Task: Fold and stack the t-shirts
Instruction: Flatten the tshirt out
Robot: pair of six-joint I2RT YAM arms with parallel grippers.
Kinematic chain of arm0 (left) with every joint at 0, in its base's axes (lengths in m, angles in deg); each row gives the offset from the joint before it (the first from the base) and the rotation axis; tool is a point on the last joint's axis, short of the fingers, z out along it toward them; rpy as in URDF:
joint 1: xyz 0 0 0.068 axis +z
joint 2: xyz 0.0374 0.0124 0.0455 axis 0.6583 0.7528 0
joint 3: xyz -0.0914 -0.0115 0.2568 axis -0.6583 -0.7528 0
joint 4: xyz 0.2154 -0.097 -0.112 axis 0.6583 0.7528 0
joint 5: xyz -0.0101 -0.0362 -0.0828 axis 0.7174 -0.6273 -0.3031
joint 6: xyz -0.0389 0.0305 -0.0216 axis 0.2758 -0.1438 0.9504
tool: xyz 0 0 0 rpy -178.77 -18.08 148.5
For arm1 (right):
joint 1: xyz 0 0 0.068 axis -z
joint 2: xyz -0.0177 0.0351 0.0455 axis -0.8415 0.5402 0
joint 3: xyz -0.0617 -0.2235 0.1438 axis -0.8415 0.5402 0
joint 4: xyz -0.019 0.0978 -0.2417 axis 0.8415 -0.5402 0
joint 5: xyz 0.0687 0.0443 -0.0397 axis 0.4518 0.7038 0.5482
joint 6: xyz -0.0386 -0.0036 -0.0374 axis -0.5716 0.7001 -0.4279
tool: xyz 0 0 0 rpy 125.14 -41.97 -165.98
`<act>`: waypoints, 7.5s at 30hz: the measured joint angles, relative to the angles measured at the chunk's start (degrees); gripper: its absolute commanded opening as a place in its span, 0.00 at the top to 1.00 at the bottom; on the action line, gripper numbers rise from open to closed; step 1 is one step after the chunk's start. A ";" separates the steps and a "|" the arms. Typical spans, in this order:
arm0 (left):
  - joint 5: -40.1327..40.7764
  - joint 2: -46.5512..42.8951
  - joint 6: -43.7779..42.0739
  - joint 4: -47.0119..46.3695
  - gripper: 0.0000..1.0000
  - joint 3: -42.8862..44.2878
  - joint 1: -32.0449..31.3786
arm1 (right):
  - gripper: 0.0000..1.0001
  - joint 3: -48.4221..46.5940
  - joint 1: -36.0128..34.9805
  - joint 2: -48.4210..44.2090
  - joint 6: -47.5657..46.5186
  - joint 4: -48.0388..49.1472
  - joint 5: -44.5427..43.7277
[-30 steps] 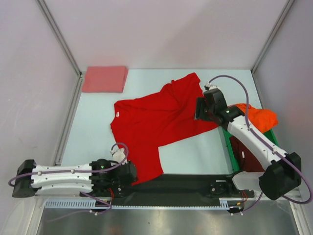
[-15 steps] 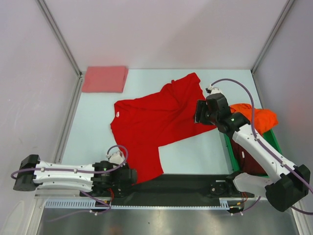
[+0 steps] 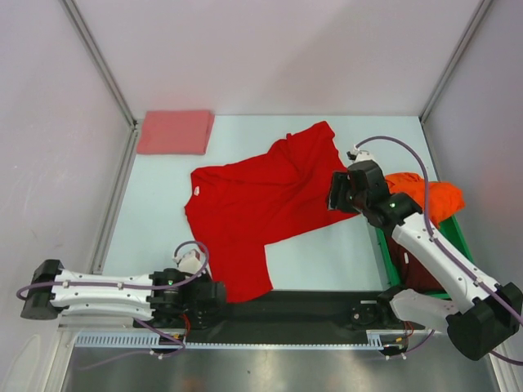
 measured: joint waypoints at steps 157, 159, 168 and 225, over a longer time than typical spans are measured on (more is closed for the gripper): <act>5.42 10.10 -141.02 -43.41 1.00 101.33 14.45 | 1.00 -66.53 0.44 2.60 -20.09 -5.90 -8.02; 4.35 10.29 -140.45 -41.57 1.00 100.83 14.45 | 1.00 -65.42 0.44 1.68 -20.13 -6.69 -7.30; -2.75 1.16 -131.32 -37.35 1.00 95.32 14.49 | 1.00 -63.52 2.14 -9.11 -17.92 -11.78 0.13; -5.77 9.11 -129.68 -39.69 1.00 96.24 23.12 | 1.00 -56.28 10.84 -9.44 -16.50 -1.95 11.69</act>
